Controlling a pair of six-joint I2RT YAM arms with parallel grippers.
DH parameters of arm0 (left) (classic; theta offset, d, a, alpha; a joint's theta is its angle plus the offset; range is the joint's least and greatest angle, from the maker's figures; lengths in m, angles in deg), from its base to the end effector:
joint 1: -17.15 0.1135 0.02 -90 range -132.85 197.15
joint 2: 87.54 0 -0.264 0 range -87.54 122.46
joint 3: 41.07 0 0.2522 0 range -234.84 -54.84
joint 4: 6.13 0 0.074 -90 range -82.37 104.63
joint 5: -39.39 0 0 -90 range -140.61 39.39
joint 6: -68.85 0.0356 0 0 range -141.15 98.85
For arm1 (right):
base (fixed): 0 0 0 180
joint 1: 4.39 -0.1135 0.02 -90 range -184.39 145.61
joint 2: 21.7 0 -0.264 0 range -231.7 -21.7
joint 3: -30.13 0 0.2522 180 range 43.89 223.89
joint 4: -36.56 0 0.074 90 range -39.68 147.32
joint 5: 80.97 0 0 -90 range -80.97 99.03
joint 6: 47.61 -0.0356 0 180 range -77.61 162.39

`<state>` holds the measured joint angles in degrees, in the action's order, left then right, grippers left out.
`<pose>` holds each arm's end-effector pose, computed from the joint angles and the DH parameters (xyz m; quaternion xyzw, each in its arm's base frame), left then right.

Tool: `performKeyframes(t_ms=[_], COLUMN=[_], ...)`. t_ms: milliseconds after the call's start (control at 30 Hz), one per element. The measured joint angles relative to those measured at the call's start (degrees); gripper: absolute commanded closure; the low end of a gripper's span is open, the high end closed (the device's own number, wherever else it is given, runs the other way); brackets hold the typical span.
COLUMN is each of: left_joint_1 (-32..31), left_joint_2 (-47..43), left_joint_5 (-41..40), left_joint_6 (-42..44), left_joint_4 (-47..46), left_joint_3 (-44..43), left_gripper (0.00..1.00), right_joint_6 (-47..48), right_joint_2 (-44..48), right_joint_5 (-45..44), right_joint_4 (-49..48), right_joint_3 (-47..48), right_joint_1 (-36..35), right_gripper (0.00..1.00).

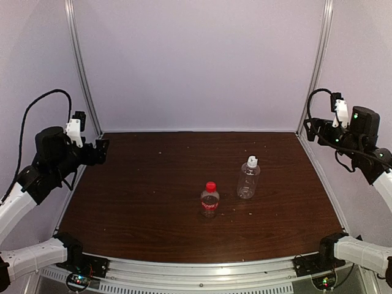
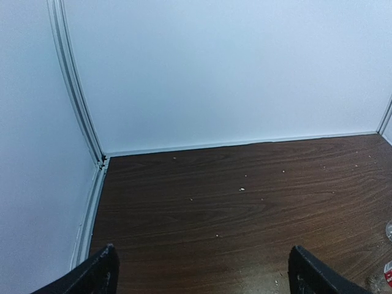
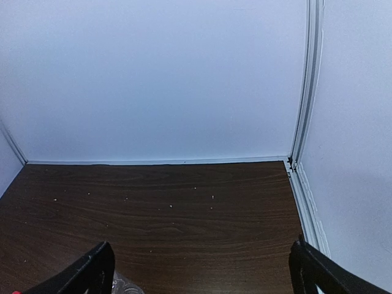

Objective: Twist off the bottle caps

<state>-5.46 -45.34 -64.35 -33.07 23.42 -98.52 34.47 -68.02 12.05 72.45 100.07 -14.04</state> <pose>0.1629 -0.0587 0.3304 -0.0001 0.7874 -0.0906 0.6098 0.1730 0.0313 0.3822 -0.0283 0.7780 0.1161 0.6168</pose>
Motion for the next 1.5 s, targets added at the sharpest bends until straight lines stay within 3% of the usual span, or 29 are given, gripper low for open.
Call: performKeyframes(t_ms=[567,900,1000,1300,1500], left_joint_1=[0.0,-0.9,-4.1,-22.0,-29.3], left_joint_2=[1.5,8.1,10.5,23.3,33.7], left_joint_5=[0.4,8.0,8.8,8.7,11.0], left_joint_6=[0.0,2.3,3.8,8.0,8.7], left_joint_4=[-0.7,3.5,5.3,8.2,8.3], left_joint_3=[0.6,-4.6,-6.9,-16.1,-20.7], left_gripper=[0.02,0.02,0.02,0.02,0.05], right_joint_6=[0.2,0.4,0.5,-0.2,-1.2], right_joint_2=[-2.9,-3.9,-3.9,-4.2,-4.4], right_joint_5=[-0.1,0.5,1.5,4.6,7.0], right_joint_4=[2.5,7.1,7.8,7.8,7.2], right_joint_3=[1.4,5.2,5.2,3.9,2.4], right_joint_1=[0.0,0.0,-0.1,-0.2,-0.6], right_gripper=[0.00,0.00,0.00,0.00,0.00])
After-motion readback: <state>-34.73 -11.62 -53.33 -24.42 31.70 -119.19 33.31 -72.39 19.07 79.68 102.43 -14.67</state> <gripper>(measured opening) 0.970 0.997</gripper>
